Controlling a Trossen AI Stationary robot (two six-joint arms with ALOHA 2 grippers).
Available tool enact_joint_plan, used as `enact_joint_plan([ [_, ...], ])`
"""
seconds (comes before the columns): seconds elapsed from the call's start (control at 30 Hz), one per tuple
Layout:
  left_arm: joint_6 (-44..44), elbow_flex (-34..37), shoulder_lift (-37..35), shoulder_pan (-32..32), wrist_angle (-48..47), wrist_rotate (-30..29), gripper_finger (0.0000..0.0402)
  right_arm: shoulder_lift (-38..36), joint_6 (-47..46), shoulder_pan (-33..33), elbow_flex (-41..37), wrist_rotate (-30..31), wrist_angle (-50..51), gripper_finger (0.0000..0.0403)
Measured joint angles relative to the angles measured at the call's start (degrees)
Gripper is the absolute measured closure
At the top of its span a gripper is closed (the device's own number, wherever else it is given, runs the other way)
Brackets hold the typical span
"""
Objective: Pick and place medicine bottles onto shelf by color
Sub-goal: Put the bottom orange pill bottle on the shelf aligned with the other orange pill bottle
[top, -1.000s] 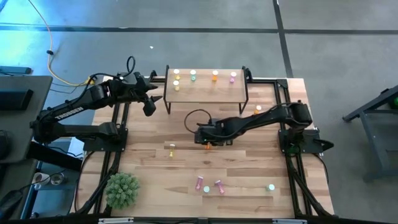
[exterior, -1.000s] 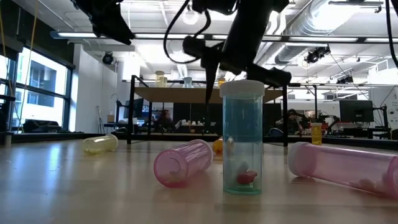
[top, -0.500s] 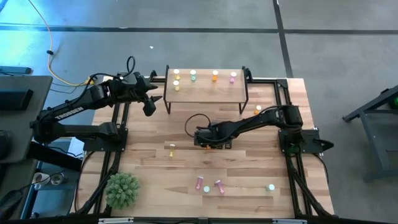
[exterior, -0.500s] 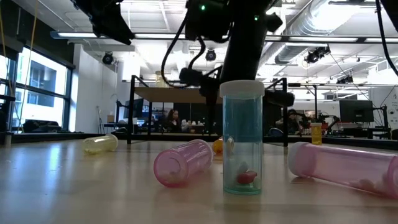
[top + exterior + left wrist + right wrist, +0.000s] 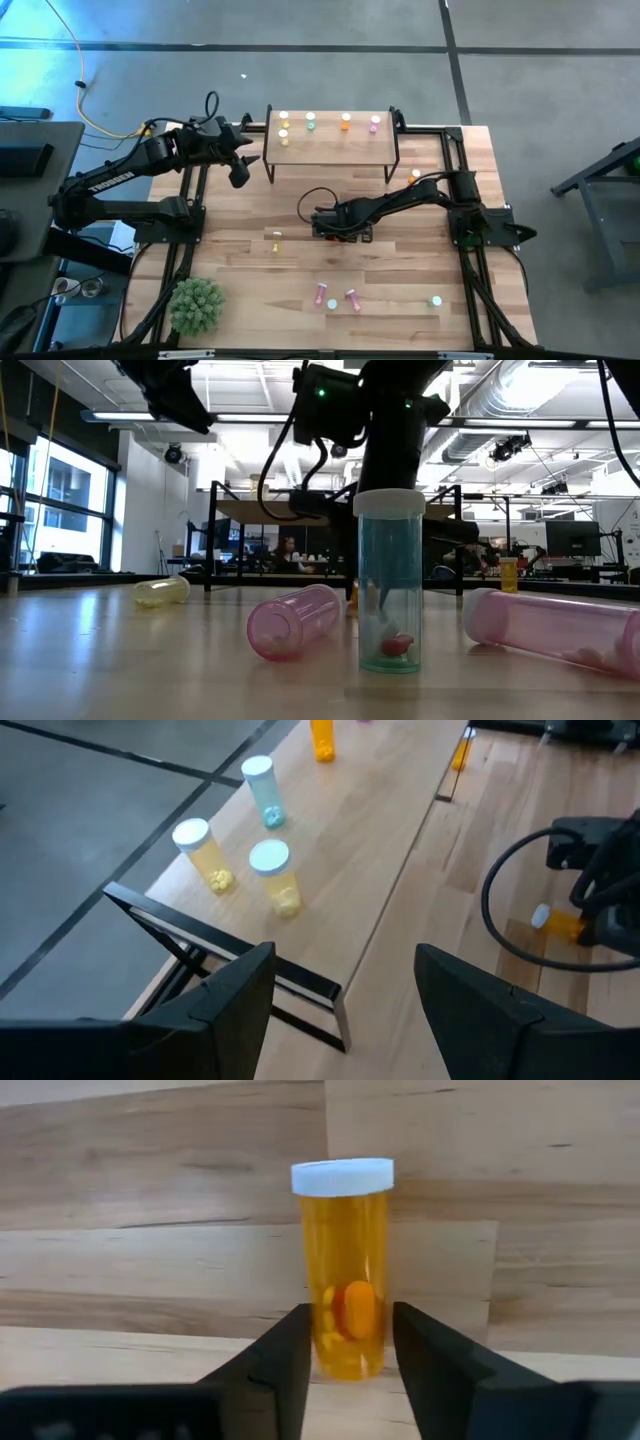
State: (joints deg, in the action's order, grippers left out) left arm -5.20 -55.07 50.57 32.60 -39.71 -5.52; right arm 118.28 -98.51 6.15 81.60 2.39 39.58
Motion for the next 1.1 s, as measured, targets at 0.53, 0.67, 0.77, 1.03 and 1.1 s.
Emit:
enact_joint_plan([
  [0.53,0.00,-0.02,0.00,0.00,-2.58,6.79,0.0174,-3.19,11.78,0.37,0.09,2.35,-8.06,0.0326],
  [0.67,0.01,-0.02,0.00,0.00,-2.64,11.26,0.0174,-4.63,18.06,0.37,0.09,4.61,-15.18,0.0325],
  [0.77,0.01,-0.02,0.00,-0.02,-2.64,14.87,0.0174,-5.88,23.58,0.37,0.09,6.27,-21.58,0.0325],
  [1.03,0.01,-0.02,0.00,-0.04,-2.68,24.46,0.0174,-7.32,38.17,0.35,0.11,6.09,-39.71,0.0325],
  [1.1,0.02,-0.02,0.00,-0.04,-2.60,25.82,0.0174,-7.63,40.88,0.35,0.11,6.08,-42.58,0.0325],
])
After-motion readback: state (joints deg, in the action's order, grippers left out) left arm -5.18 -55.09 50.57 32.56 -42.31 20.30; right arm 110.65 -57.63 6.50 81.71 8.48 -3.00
